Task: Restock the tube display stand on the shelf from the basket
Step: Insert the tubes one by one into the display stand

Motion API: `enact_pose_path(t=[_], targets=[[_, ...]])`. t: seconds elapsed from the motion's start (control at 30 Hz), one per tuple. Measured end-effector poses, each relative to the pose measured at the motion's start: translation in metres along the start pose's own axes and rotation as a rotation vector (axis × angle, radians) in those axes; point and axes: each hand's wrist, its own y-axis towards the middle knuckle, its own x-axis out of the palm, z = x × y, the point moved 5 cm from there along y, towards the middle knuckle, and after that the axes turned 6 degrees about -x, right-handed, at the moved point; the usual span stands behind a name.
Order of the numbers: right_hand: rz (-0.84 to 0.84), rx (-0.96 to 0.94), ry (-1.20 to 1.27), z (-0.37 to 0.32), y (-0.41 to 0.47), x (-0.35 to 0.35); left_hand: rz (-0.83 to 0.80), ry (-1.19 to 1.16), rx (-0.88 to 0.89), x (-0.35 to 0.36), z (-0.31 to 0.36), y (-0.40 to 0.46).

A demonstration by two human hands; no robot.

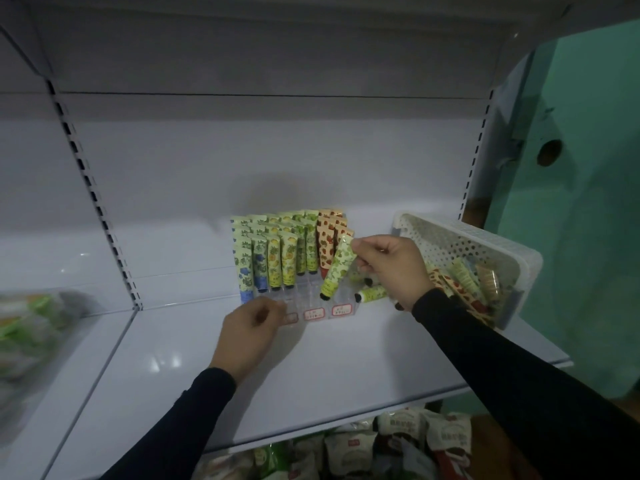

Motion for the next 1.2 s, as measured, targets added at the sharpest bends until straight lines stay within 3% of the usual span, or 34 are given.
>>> enact_pose_path(t=[0.13,0.27,0.57,1.2], targets=[[0.038,-0.102,-0.166,-0.006,0.008,0.009,0.087,0.334,0.076,-0.034,-0.021,0.009],[0.054,-0.167,-0.3,-0.014,0.016,0.025,0.01,0.567,-0.017,-0.042,-0.05,0.022],[0.051,-0.241,-0.487,-0.02,0.03,0.058,-0.108,0.731,0.175,-0.025,-0.072,0.027],[-0.042,-0.253,-0.541,-0.008,0.037,0.082,-0.124,0.807,0.147,-0.02,-0.082,0.031]])
